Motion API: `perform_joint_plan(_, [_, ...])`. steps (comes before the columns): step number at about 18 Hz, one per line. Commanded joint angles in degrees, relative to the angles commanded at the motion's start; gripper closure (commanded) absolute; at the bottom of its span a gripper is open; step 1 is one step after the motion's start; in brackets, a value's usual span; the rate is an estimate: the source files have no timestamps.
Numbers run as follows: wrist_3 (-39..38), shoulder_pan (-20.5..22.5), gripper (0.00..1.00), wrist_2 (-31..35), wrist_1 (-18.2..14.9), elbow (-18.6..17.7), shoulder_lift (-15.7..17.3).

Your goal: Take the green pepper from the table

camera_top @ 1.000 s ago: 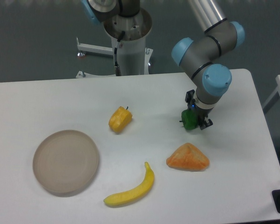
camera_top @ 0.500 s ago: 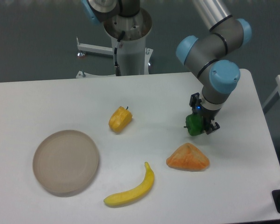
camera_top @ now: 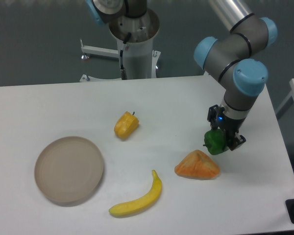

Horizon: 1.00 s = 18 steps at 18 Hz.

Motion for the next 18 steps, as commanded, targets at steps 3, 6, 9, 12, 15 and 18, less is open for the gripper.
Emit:
perform_joint_plan(3, [-0.62,-0.18,0.43,-0.09,0.09,0.71,-0.44])
perform_joint_plan(6, [-1.23,-0.27,0.43,-0.09,0.17,1.06,-0.62])
perform_joint_plan(9, [-2.11,-0.62,0.43,-0.09,0.18,1.32,-0.97])
perform_joint_plan(12, [-2.47,-0.71,0.43,-0.18,0.18,1.59,-1.06])
perform_joint_plan(15, [-3.17,-0.71,0.43,-0.18,0.18,1.59,-1.06])
perform_joint_plan(18, [-3.26,-0.79,0.43,-0.09,0.26,1.59,-1.06])
